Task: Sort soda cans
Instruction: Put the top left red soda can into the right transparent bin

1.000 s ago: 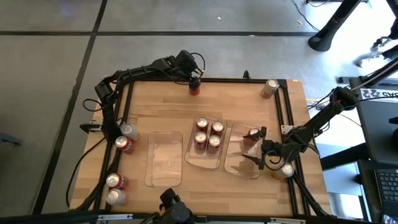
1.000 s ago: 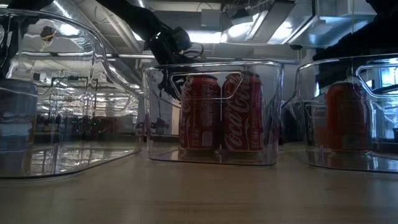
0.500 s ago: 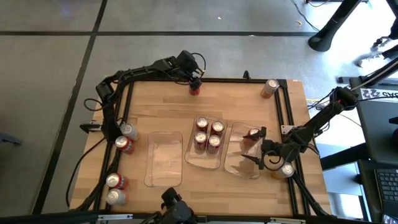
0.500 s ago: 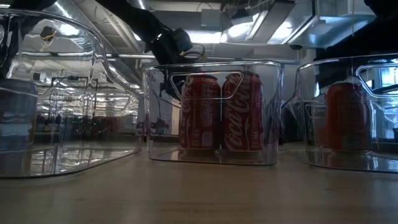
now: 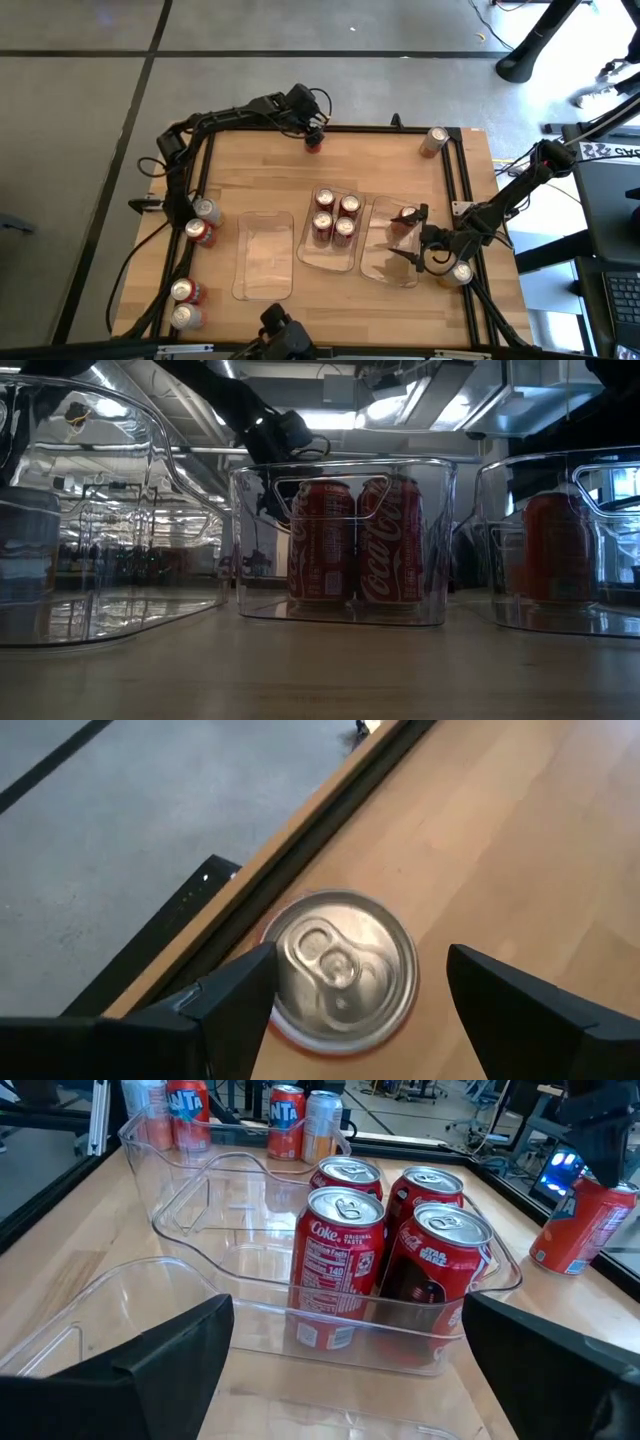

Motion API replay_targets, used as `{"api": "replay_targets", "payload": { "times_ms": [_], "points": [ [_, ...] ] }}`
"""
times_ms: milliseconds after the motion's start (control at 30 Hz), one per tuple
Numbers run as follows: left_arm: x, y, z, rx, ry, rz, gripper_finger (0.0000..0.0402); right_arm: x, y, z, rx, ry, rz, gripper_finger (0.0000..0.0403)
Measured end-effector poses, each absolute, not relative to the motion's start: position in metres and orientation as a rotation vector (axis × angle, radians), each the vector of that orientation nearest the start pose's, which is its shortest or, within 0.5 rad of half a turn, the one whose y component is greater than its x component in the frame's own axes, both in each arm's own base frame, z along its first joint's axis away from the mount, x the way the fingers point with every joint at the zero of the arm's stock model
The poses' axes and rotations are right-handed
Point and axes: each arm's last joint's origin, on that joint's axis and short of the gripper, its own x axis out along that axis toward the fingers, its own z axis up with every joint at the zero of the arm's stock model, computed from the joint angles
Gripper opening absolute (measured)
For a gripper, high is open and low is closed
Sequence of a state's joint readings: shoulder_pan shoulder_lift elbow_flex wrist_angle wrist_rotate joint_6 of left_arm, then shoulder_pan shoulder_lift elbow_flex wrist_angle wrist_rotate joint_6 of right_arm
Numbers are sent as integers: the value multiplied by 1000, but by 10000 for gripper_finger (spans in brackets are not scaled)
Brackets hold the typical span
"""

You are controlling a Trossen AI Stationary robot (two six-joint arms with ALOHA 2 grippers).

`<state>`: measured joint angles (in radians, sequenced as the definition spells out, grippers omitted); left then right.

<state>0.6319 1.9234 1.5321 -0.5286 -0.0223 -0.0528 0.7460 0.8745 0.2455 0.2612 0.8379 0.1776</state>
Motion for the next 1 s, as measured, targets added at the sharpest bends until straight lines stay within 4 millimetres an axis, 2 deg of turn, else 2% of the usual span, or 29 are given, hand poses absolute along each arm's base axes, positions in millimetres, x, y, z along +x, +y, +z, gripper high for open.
{"api": "replay_targets", "payload": {
  "times_ms": [267, 600, 800, 1000],
  "points": [
    [344, 248, 225, -318, 904, 628, 282, 136, 96, 179, -85, 249, -113, 390],
    [337, 244, 242, -302, 875, 665, 282, 136, 96, 179, -88, 252, -113, 390],
    [332, 242, 263, -280, 803, 687, 282, 136, 96, 179, -89, 253, -113, 390],
    [332, 243, 265, -284, 781, 708, 282, 136, 96, 178, -97, 262, -114, 390]
  ]
}}
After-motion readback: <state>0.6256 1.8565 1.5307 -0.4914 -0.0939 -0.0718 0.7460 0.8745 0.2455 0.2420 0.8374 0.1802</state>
